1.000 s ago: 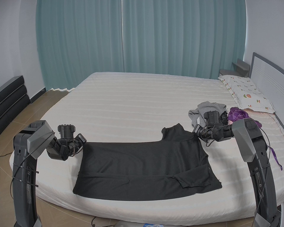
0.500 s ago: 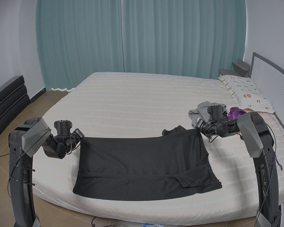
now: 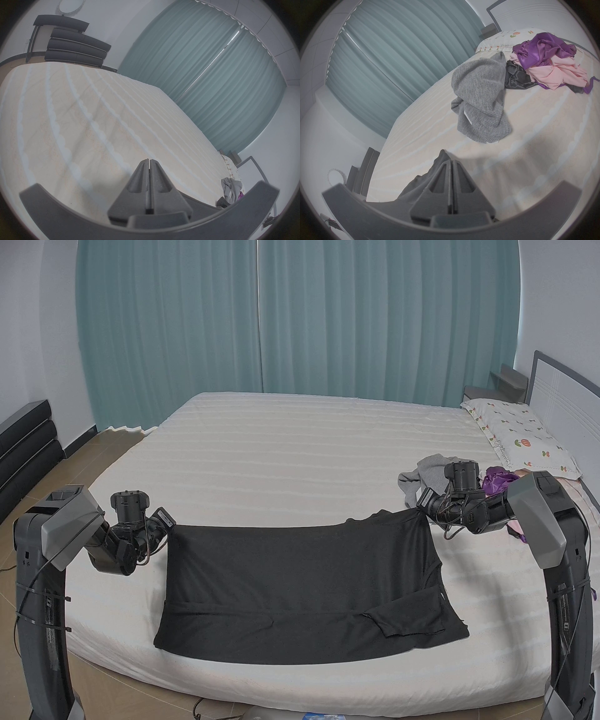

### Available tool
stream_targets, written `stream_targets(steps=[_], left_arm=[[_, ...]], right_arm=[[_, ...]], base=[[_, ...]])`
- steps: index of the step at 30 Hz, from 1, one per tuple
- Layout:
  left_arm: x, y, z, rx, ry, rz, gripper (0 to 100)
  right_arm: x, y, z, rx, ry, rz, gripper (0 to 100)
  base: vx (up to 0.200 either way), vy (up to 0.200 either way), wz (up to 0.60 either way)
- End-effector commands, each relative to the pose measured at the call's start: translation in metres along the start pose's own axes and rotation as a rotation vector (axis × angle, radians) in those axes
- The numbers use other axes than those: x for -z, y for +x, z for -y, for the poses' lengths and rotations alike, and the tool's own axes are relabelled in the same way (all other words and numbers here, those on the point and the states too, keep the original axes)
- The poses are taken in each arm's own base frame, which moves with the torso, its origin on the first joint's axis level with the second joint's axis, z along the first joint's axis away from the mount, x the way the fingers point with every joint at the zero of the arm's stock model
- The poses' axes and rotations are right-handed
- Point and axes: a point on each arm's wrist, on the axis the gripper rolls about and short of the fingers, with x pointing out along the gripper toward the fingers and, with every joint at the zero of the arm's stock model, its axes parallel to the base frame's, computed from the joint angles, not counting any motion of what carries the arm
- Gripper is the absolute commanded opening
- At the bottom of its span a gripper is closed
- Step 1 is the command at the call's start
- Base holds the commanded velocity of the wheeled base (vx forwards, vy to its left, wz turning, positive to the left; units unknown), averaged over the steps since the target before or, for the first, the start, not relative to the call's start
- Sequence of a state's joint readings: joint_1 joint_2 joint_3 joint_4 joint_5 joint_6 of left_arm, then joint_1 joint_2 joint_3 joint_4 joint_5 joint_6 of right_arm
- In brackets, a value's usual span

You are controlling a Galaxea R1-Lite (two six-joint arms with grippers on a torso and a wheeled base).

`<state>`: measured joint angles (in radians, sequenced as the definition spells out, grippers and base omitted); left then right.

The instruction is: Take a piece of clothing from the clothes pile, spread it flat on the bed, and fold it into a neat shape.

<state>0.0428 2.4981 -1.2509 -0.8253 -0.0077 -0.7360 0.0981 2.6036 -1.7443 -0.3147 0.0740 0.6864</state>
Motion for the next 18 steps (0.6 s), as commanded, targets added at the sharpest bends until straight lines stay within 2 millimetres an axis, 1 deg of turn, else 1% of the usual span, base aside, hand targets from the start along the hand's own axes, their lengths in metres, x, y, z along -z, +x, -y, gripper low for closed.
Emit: stream_targets(steps=[1, 5, 9, 14, 16, 18], left_arm=[[-0.003, -0.001, 0.000, 0.001, -0.002, 0.005, 0], [-0.004, -0.001, 0.000, 0.000, -0.003, 0.008, 0], [-0.003, -0.003, -0.001, -0.004, -0.003, 0.004, 0], [-0.003, -0.013, 0.000, -0.010, 0.004, -0.009, 0], [-0.008, -0.022, 0.005, -0.005, 0.008, -0.001, 0], [-0.008, -0.022, 0.005, -0.005, 0.008, -0.001, 0]], right_arm=[[-0.001, -0.003, -0.001, -0.006, 0.000, 0.005, 0], [0.000, -0.005, 0.002, -0.001, 0.000, 0.006, 0], [0.000, -0.015, 0.001, -0.004, 0.002, -0.015, 0], [-0.001, -0.026, 0.002, -0.006, -0.003, -0.040, 0], [-0.004, -0.033, 0.001, -0.013, 0.000, -0.043, 0], [-0.004, -0.033, 0.001, -0.013, 0.000, -0.043, 0]], base=[[0.000, 0.000, 0.00], [0.000, 0.000, 0.00], [0.000, 0.000, 0.00], [0.000, 0.000, 0.00], [0.000, 0.000, 0.00], [0.000, 0.000, 0.00]])
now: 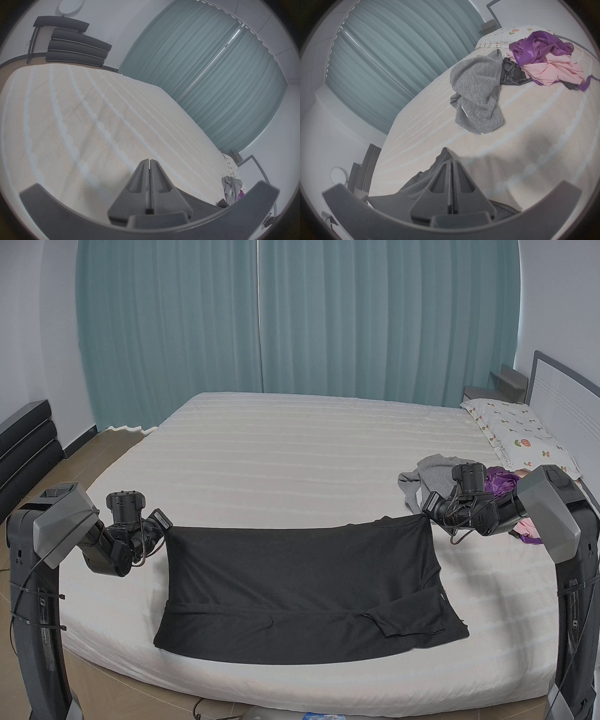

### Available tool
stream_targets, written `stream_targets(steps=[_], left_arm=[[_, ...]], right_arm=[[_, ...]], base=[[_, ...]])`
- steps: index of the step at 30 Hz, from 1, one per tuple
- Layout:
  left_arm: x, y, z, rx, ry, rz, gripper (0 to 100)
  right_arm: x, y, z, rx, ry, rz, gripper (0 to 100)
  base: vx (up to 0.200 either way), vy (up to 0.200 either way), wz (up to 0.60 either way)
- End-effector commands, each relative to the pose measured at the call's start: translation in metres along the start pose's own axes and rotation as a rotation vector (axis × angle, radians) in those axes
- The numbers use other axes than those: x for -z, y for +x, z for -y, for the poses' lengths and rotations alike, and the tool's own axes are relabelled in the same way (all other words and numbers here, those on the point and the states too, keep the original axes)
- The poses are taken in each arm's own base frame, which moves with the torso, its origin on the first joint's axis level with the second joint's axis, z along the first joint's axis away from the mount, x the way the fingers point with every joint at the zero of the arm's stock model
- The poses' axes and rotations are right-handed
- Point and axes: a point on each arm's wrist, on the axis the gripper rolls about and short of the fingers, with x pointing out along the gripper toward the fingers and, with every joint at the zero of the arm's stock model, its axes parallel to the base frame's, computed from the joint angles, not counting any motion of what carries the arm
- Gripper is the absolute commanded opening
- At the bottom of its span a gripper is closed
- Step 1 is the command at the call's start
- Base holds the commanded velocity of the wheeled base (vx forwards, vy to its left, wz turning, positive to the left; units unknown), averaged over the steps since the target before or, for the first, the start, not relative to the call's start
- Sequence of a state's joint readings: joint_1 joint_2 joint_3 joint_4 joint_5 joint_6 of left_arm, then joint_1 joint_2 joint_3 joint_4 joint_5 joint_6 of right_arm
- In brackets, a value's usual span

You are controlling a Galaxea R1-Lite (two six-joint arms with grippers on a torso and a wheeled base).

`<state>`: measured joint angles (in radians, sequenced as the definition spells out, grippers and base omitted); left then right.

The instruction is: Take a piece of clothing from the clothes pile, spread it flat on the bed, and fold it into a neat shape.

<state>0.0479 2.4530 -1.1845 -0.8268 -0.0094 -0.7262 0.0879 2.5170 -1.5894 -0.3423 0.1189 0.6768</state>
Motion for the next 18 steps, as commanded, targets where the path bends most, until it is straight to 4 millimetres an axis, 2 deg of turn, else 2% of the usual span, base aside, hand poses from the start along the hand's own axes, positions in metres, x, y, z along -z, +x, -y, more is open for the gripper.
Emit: stream_targets(steps=[1, 6, 18], left_arm=[[-0.008, -0.023, 0.008, 0.008, 0.002, 0.001, 0], [-0.003, -0.026, 0.007, -0.002, 0.025, -0.015, 0], [0.009, -0.030, -0.004, -0.040, 0.055, -0.061, 0]], right_arm=[[-0.007, -0.021, -0.003, -0.013, 0.003, -0.009, 0], [-0.002, -0.034, -0.002, -0.027, -0.004, -0.056, 0], [0.009, -0.041, 0.013, 0.009, -0.030, -0.105, 0]], base=[[0.000, 0.000, 0.00], [0.000, 0.000, 0.00], [0.000, 0.000, 0.00]])
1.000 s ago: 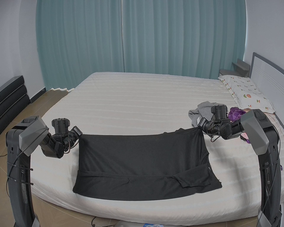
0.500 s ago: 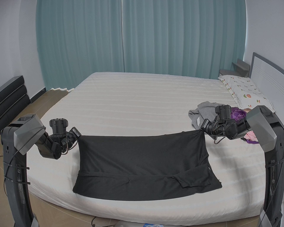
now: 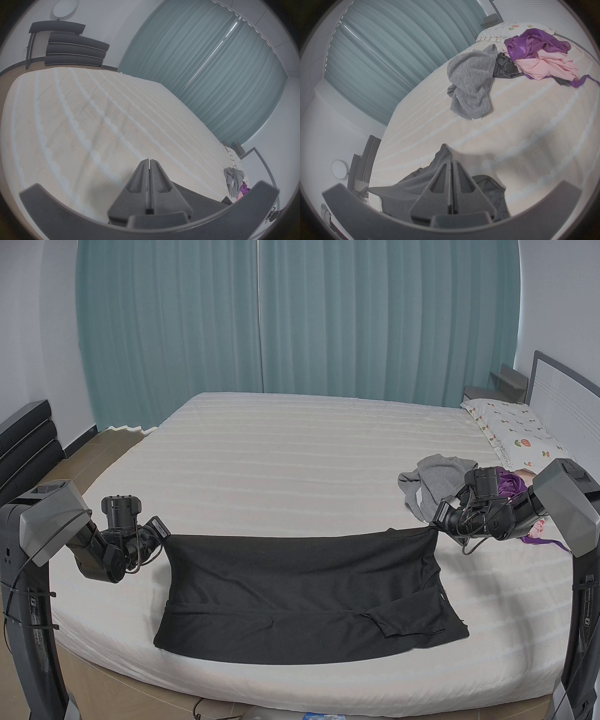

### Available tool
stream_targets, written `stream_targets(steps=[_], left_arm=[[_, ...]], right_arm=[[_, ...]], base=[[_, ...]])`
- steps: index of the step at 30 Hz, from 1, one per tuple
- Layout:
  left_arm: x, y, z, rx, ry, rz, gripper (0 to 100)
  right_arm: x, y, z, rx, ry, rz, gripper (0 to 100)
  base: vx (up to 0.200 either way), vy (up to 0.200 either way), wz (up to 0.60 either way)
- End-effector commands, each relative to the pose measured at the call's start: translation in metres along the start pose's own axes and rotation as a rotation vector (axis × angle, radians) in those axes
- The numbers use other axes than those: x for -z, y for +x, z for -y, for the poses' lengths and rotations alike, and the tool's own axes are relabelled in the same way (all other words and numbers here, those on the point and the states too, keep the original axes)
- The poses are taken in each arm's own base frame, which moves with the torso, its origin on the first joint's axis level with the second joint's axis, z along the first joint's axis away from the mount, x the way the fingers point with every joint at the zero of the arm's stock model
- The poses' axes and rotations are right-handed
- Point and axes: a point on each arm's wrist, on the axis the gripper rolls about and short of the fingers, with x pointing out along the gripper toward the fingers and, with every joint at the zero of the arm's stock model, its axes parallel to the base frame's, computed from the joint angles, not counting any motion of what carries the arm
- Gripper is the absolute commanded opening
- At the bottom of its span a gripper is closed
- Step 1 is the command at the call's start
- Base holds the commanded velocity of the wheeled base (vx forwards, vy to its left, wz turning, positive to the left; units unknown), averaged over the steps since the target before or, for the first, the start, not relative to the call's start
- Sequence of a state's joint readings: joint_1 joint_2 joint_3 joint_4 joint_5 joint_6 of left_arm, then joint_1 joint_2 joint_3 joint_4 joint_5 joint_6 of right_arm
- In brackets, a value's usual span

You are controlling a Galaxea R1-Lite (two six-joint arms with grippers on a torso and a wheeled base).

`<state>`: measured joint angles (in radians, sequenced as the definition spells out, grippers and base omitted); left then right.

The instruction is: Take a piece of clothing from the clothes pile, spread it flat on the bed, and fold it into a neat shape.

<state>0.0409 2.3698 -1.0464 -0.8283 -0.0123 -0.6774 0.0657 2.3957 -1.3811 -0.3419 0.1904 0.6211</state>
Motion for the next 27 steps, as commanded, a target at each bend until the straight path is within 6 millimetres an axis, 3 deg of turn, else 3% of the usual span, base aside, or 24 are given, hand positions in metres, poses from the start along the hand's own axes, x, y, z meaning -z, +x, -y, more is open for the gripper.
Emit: stream_targets(steps=[1, 15, 27], left_arm=[[0.006, -0.004, -0.005, -0.019, 0.010, -0.023, 0], [0.038, -0.031, -0.026, -0.035, 0.138, -0.062, 0], [0.069, -0.044, -0.031, -0.052, 0.169, -0.153, 0]], right_arm=[[0.003, -0.008, 0.002, 0.000, -0.003, -0.019, 0], [0.031, -0.027, 0.021, 0.030, -0.108, -0.093, 0], [0.055, -0.023, 0.040, 0.079, -0.194, -0.182, 0]], base=[[0.000, 0.000, 0.00], [0.000, 0.000, 0.00], [0.000, 0.000, 0.00]])
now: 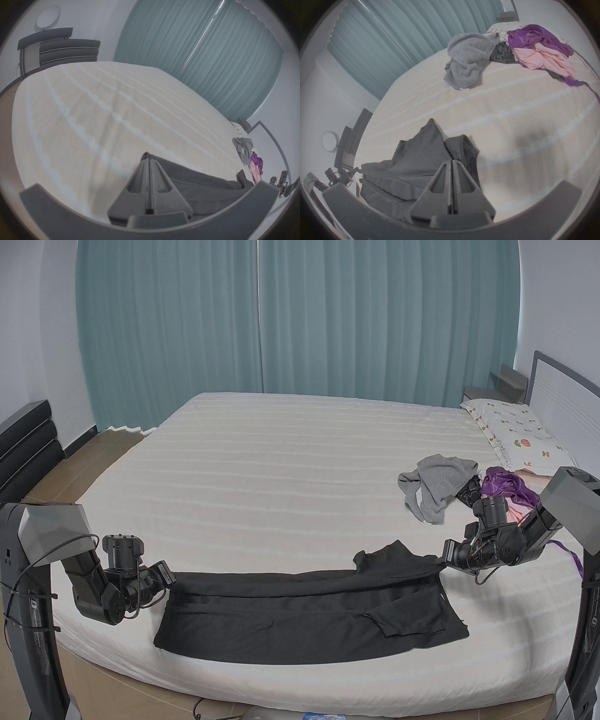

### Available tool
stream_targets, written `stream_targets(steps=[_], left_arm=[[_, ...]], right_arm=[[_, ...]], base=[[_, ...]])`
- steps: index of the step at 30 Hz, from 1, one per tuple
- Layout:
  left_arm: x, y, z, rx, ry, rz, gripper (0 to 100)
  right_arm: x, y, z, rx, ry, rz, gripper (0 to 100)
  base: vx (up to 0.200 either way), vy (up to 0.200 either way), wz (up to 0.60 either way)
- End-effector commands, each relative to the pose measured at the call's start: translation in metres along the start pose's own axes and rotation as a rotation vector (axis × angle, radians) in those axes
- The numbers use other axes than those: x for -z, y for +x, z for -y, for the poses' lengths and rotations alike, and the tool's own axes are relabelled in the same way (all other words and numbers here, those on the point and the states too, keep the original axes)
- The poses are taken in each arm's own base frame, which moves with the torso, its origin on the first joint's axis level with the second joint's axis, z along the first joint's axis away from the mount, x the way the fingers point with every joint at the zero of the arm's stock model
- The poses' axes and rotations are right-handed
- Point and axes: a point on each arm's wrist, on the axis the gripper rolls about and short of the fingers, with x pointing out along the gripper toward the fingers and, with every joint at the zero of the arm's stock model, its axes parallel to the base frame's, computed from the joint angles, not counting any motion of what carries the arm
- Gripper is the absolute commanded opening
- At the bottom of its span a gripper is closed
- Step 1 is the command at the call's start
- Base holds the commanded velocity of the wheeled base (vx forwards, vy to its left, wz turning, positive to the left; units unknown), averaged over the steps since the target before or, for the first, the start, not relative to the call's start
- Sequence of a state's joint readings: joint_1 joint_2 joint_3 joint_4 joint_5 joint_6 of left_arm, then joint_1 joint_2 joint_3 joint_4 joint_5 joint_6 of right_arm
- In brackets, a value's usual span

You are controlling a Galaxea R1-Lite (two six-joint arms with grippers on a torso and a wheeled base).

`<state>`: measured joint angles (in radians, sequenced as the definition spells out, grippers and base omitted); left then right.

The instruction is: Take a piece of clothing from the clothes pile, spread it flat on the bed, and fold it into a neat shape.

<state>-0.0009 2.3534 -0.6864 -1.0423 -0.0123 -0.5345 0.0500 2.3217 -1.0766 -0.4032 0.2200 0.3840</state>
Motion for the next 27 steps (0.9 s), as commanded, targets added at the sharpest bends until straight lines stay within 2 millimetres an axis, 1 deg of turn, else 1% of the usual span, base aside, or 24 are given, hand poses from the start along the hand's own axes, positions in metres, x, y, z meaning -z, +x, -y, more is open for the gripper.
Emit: stream_targets(steps=[1, 9, 12, 14, 17, 24, 27], left_arm=[[0.010, -0.002, 0.000, -0.007, 0.008, -0.033, 0], [0.015, -0.005, -0.003, -0.020, 0.010, -0.056, 0], [0.010, -0.007, -0.002, -0.013, 0.003, -0.038, 0], [0.004, -0.009, -0.001, -0.007, -0.002, -0.017, 0], [-0.001, -0.012, 0.002, 0.002, -0.004, 0.001, 0], [0.002, -0.016, 0.001, -0.004, -0.005, -0.012, 0], [0.008, -0.018, -0.003, -0.017, -0.002, -0.034, 0]], right_arm=[[0.009, 0.006, 0.004, 0.013, -0.008, -0.034, 0], [0.018, 0.009, 0.008, 0.028, -0.038, -0.067, 0], [0.009, 0.005, 0.005, 0.012, -0.032, -0.032, 0], [0.003, 0.003, 0.007, 0.011, -0.021, -0.010, 0], [-0.001, 0.001, 0.008, 0.010, -0.008, 0.004, 0], [0.006, -0.003, 0.009, 0.017, -0.002, -0.020, 0], [0.012, -0.003, 0.011, 0.025, -0.009, -0.038, 0]], base=[[0.000, 0.000, 0.00], [0.000, 0.000, 0.00], [0.000, 0.000, 0.00], [0.000, 0.000, 0.00], [0.000, 0.000, 0.00], [0.000, 0.000, 0.00], [0.000, 0.000, 0.00]])
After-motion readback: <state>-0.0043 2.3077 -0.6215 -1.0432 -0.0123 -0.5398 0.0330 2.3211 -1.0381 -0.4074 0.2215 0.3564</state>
